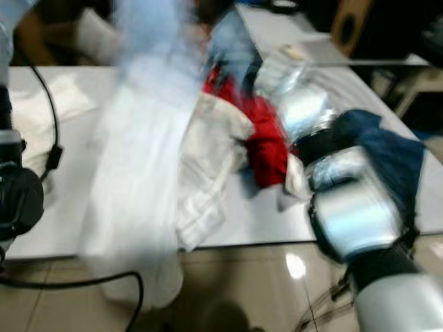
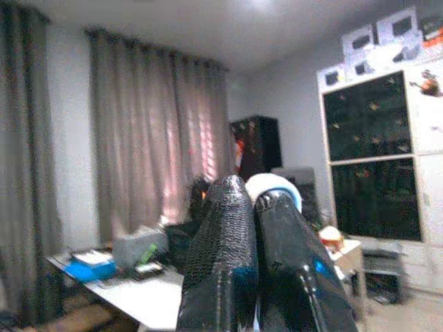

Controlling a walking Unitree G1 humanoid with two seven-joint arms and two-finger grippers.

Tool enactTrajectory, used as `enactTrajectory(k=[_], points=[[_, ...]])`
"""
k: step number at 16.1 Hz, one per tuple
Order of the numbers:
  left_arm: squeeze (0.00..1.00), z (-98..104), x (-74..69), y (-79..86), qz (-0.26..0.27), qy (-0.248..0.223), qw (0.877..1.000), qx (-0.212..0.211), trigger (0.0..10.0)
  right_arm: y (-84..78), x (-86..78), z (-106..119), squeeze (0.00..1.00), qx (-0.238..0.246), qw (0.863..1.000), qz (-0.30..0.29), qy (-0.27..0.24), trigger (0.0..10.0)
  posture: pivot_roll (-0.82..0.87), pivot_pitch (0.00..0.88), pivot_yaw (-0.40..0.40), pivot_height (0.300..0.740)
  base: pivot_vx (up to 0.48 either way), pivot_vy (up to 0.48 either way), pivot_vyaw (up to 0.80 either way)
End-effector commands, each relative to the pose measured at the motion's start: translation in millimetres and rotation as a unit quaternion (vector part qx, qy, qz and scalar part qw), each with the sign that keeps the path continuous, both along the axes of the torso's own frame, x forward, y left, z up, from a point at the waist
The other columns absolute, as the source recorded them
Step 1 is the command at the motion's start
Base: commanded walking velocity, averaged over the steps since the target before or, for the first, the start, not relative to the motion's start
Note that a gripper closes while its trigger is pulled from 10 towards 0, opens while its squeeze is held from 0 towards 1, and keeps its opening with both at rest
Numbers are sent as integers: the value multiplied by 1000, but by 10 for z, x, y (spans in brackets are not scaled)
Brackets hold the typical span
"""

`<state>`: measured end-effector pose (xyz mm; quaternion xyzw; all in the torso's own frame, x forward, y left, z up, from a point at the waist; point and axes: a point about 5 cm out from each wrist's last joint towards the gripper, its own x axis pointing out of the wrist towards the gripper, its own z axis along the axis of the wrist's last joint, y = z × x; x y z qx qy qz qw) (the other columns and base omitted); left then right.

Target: Hang hanger

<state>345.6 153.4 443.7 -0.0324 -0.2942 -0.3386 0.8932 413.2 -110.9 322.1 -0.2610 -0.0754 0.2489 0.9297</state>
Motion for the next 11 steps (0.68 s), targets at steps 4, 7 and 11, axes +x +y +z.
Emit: enactTrajectory(k=[4,7,11], points=[[0,235,-188,126,-10,-62,997,-53,10000,-439,-53,789,0,90,975,-93,-182,10000,74,0,3,740,0,0,0],[0,-164,-8,21,15,14,999,-41,10000,-229,23,-284,0,-49,998,47,-9,10000,71,0,12,740,0,0,0],[0,-896,242,-226,70,120,989,51,10000,-317,-193,-859,0,-62,978,175,92,10000,43,0,39,740,0,0,0]])
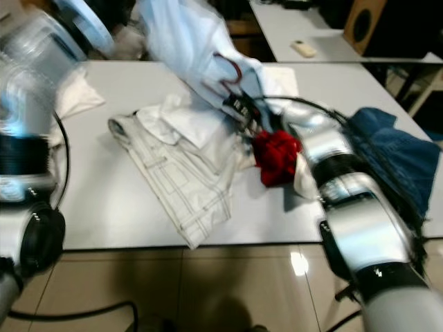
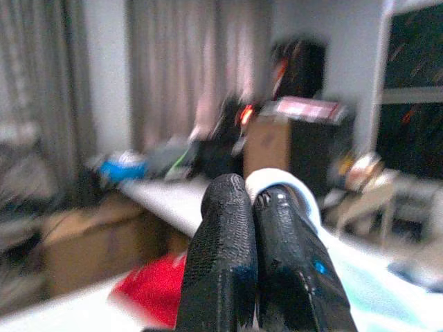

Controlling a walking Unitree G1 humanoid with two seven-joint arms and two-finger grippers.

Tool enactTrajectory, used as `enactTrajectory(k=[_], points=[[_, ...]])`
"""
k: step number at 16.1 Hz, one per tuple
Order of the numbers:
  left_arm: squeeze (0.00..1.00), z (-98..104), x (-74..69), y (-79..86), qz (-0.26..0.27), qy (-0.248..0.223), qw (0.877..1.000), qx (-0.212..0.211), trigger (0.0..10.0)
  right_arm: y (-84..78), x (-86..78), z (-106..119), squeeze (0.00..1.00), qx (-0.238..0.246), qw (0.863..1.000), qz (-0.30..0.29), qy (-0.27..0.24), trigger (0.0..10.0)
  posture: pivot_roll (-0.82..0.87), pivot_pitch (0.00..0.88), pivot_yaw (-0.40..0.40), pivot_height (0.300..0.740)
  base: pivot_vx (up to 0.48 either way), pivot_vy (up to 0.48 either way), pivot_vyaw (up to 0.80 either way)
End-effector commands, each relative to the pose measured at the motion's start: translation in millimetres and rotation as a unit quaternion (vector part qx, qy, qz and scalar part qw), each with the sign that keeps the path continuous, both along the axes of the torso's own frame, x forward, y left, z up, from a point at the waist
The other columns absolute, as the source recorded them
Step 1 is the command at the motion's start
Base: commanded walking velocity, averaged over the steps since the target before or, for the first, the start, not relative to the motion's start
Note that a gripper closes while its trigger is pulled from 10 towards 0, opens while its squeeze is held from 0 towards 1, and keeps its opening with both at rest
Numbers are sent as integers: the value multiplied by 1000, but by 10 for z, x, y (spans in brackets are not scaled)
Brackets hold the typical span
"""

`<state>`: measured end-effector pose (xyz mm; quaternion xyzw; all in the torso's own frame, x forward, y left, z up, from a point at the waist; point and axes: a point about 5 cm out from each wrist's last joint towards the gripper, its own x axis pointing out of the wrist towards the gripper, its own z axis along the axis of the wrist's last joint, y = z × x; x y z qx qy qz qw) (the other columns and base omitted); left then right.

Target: Hang hanger

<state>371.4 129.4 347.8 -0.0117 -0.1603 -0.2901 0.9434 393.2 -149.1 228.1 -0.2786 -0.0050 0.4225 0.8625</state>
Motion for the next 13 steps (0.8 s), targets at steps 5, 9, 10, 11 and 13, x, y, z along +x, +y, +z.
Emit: enactTrajectory(k=[5,9,10,11,13], points=[[0,-375,275,255,133,21,990,34,10000,-256,-483,-37,0,-29,991,119,51,10000,12,0,68,740,0,0,0],[0,-984,397,610,222,101,967,71,10000,-453,-861,167,0,-37,981,157,103,10000,-5,0,83,740,0,0,0],[0,-1186,368,570,187,128,970,92,10000,-530,-972,257,0,-31,980,161,112,10000,-5,0,81,740,0,0,0],[0,-1349,319,528,146,148,973,104,10000,-598,-1044,354,0,-13,982,155,107,10000,-4,0,77,740,0,0,0],[0,-1570,210,476,69,165,976,128,10000,-716,-1107,509,0,35,989,117,80,10000,-10,0,81,740,0,0,0]])
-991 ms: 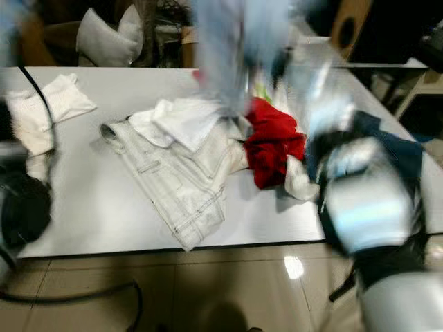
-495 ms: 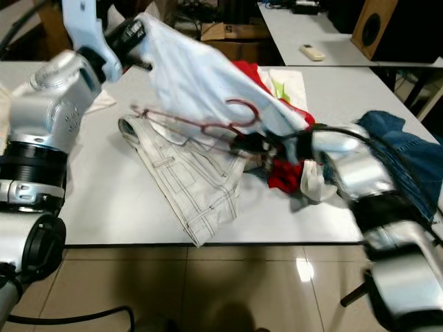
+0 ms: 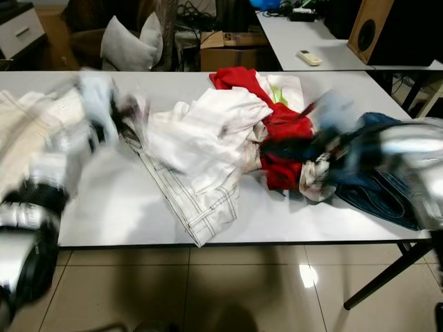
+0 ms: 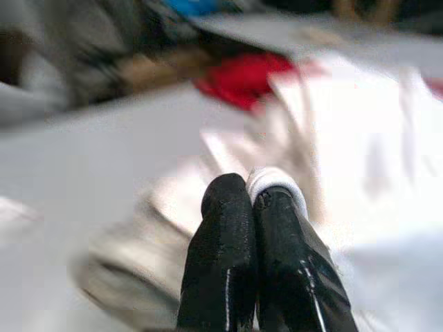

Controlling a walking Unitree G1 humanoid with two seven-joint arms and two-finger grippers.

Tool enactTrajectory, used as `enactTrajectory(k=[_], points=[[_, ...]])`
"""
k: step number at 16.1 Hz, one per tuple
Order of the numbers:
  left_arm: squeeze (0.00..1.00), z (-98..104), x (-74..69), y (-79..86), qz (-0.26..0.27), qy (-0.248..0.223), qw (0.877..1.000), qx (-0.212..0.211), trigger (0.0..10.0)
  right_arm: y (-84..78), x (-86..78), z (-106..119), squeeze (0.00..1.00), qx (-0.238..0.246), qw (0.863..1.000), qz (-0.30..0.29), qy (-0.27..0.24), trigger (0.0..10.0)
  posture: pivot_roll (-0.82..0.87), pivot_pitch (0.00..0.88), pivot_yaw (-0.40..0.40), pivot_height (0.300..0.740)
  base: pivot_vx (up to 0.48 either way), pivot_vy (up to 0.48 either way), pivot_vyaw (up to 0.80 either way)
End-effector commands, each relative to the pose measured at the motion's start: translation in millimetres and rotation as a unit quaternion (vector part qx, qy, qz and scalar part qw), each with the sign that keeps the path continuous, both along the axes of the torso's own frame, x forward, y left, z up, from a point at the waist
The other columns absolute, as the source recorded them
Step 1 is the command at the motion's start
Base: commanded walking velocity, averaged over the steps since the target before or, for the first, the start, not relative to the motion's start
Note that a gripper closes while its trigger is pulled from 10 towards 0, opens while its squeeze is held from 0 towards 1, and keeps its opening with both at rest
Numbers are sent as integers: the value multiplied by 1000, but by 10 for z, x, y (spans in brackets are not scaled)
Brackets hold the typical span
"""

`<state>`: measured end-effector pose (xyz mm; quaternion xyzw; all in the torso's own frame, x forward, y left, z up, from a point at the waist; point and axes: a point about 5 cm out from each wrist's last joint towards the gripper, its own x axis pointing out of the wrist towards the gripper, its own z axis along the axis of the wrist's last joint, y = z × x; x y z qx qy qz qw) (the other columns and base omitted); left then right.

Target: Hang hanger

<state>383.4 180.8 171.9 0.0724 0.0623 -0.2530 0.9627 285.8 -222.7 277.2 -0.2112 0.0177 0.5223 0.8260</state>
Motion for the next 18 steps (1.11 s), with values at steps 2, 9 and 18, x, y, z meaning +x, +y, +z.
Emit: enactTrajectory(k=[2,9,18], points=[[1000,-146,-280,-60,-138,11,985,106,10000,-167,46,34,0,35,990,-132,-31,10000,-21,0,89,740,0,0,0],[1000,151,-1018,383,-241,83,940,227,10000,-42,144,-388,0,181,923,-340,-4,10000,-13,0,111,740,0,0,0],[1000,516,-628,290,100,-82,992,1,10000,366,69,-506,0,294,826,-479,-54,10000,0,0,65,740,0,0,0]])
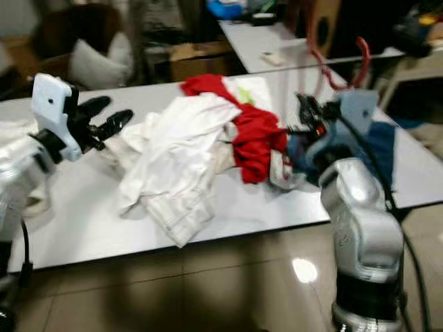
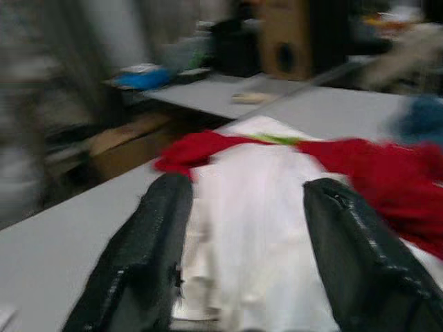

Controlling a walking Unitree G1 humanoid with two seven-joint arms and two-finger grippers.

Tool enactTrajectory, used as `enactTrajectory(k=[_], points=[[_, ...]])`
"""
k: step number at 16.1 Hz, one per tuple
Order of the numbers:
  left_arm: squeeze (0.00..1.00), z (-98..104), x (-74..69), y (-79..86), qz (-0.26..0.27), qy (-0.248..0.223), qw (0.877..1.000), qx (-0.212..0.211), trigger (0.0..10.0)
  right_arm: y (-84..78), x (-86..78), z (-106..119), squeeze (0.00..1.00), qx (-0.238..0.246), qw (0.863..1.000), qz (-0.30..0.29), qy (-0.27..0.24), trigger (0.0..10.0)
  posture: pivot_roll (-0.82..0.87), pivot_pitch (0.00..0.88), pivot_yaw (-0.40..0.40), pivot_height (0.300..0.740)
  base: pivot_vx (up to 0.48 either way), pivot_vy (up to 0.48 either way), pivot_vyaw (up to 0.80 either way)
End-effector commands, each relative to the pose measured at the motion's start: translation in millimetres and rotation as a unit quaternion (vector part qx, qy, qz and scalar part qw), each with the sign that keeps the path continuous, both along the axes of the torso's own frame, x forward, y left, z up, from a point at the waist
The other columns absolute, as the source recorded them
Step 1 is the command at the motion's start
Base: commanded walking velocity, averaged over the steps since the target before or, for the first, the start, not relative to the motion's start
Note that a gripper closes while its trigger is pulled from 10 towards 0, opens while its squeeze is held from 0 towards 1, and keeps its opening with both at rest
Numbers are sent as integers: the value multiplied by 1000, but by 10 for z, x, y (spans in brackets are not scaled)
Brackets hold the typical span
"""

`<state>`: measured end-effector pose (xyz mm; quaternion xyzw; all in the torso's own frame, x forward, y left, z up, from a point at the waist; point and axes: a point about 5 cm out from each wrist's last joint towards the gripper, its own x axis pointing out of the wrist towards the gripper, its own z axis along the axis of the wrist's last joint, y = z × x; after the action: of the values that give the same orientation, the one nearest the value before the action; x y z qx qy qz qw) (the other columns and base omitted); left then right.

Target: Hang hanger

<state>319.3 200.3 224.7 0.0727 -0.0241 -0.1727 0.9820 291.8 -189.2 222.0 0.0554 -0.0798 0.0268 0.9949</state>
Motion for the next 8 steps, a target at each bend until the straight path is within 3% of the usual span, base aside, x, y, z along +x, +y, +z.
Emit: enactTrajectory(k=[1,2,4,8], points=[[1000,-39,6,97,50,-6,999,3,10000,75,-16,5,0,0,1000,-4,3,10000,1,0,63,740,0,0,0],[0,-180,-43,91,93,-8,995,-28,10000,208,-65,-114,0,14,1000,8,20,10000,11,0,61,740,0,0,0],[0,-332,-92,23,115,18,993,-30,10000,322,-106,-179,0,68,997,16,25,10000,28,0,58,740,0,127,0],[0,-417,-179,-38,127,24,991,-13,10000,454,-156,-236,0,10,999,34,28,10000,44,0,44,740,0,352,0]])
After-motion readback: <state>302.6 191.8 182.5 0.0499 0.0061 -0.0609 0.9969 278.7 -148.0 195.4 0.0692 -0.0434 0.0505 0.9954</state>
